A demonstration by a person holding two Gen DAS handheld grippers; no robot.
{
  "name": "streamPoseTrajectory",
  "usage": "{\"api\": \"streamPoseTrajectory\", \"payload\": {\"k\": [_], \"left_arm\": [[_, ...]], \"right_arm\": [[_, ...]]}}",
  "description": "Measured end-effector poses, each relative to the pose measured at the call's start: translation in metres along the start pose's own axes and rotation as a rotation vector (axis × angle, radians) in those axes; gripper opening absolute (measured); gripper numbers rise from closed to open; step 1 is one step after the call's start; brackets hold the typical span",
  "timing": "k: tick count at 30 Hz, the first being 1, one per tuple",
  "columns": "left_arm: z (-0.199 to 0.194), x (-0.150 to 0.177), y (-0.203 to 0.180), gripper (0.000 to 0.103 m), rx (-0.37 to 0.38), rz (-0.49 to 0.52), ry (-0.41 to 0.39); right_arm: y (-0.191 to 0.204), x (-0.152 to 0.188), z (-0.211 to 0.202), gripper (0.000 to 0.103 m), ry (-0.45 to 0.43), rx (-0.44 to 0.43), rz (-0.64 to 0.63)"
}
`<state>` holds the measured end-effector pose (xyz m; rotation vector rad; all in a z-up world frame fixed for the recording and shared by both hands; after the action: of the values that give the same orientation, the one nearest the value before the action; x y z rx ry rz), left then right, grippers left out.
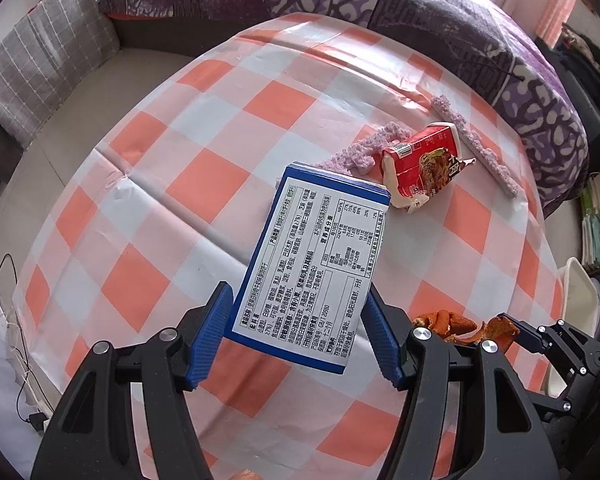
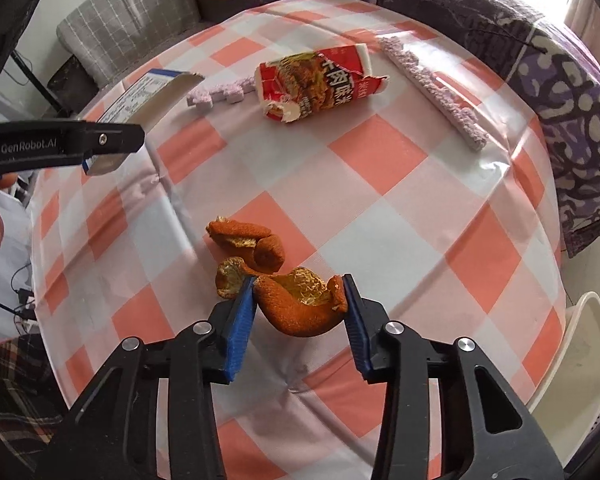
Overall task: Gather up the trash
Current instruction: 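Lift the box and orange peels and carry them over the bin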
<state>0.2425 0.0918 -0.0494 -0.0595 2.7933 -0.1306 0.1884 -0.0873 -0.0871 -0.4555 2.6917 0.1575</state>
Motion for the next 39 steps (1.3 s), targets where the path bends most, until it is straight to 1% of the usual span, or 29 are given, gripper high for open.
{"api": "streamPoseTrajectory", "payload": {"k": [5, 8, 12, 20, 29, 39], "left_arm": [[-0.009, -0.003, -0.003, 0.063, 0.018, -0.014, -0.04], [-0.016, -0.005, -0.006, 0.063, 0.03, -0.021, -0.07], [-0.021, -0.007, -0.01, 0.063, 0.039, -0.033, -0.102], [-0.032, -0.009, -0.024, 0.063, 0.04, -0.038, -0.17], [-0.034, -0.004, -0.052, 0.063, 0.061, -0.002, -0.176], [-0.034, 0.0, -0.093, 0.063, 0.099, 0.045, -0.174]], "right_arm": [[-0.011, -0.004, -0.017, 0.036, -0.07, 0.029, 0.052], [-0.02, -0.011, -0.026, 0.034, -0.121, 0.04, 0.075], [-0.03, -0.014, -0.043, 0.034, -0.195, 0.074, 0.11], [-0.048, -0.015, -0.066, 0.034, -0.285, 0.133, 0.179], [-0.071, -0.006, -0.082, 0.034, -0.309, 0.148, 0.23], [-0.108, 0.014, -0.102, 0.034, -0.325, 0.191, 0.317]]}}
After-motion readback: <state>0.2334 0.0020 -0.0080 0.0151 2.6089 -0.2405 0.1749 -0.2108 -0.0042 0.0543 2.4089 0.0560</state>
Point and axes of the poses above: each gripper's, at about its wrist camera, not at the fingertips, and z roughly the way its jaws point, y to its left, x to its underside, the point moved 1 cm from there along z, roughly the way its jaws point, and after that the axes turned 8 degrees about -z, right-handed, at the moved point
